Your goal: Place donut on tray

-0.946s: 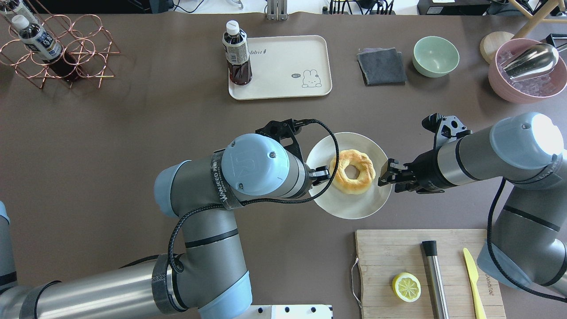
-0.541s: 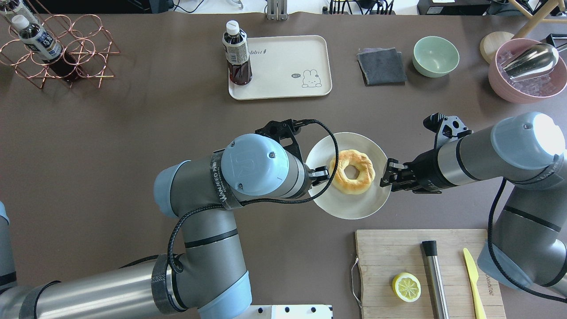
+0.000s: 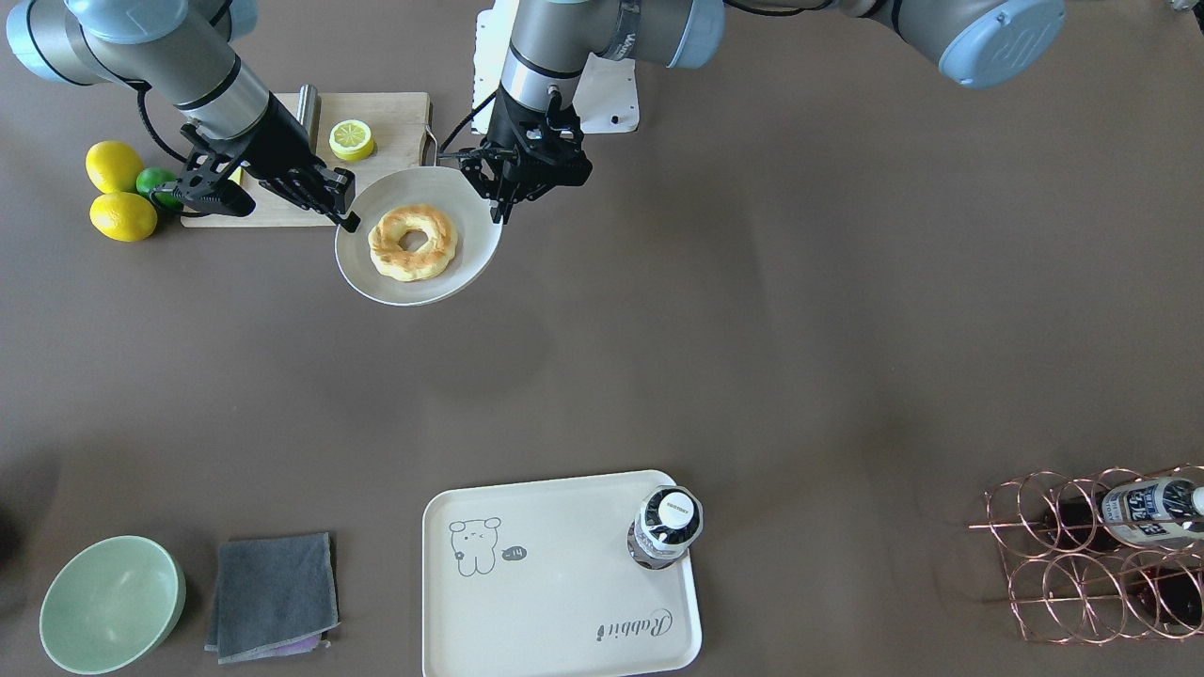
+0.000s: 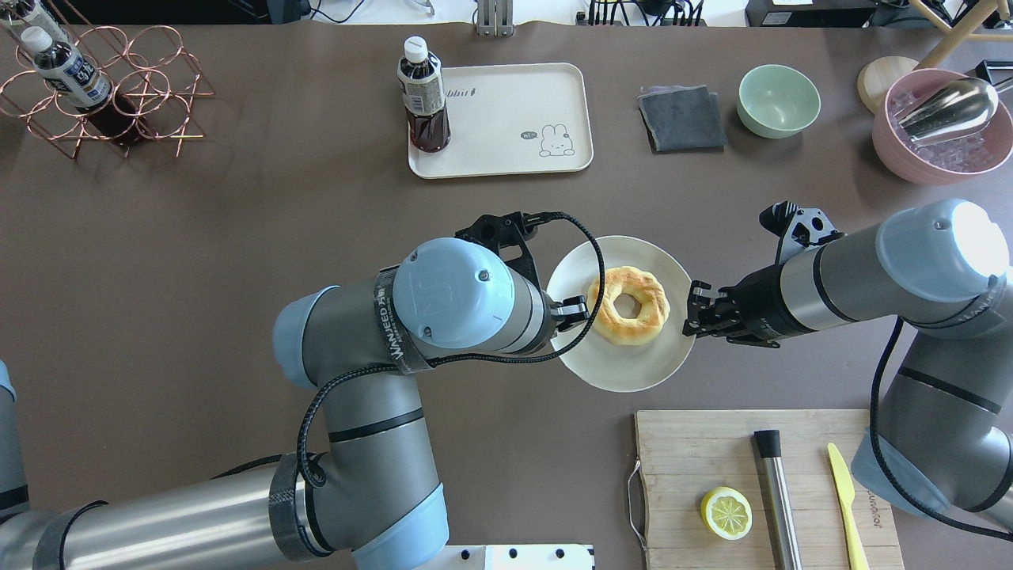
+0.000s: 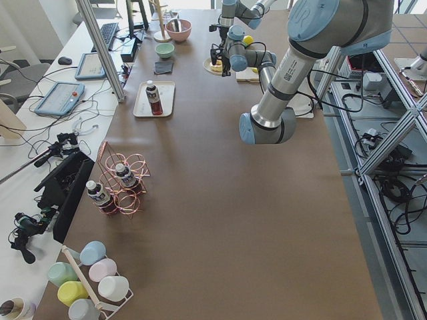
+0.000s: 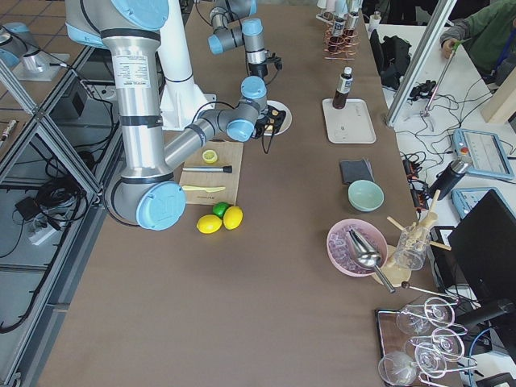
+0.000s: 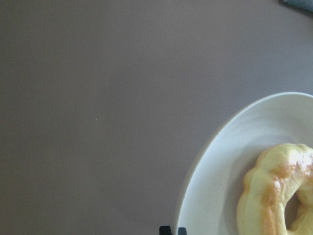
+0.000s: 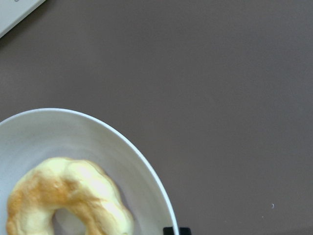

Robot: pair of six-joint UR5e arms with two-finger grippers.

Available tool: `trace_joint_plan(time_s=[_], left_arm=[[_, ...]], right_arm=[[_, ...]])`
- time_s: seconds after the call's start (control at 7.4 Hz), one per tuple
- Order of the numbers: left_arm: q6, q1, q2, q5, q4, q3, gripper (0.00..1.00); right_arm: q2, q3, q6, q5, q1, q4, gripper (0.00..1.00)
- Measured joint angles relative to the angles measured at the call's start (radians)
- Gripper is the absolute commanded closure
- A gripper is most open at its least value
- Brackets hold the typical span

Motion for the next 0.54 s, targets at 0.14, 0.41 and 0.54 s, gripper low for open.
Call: trace_joint_plan(time_s=[0.14, 0.41, 0.54], left_arm=[[0.022, -0.002, 0.002, -0.005, -0.002, -0.006, 0.02], [0.140, -0.018, 0.061, -0.014, -0.005, -0.065, 0.02], [0.195, -0.045, 0.096, -0.058, -0.005, -0.097, 0.01]], right_arm=[[0.001, 0.005, 0.008, 0.004, 0.002, 0.001, 1.00], [0.000, 0.007, 0.012, 0.018, 0.012, 0.001, 1.00], [-0.001, 0.007, 0.013, 0.022, 0.017, 0.002, 1.00]])
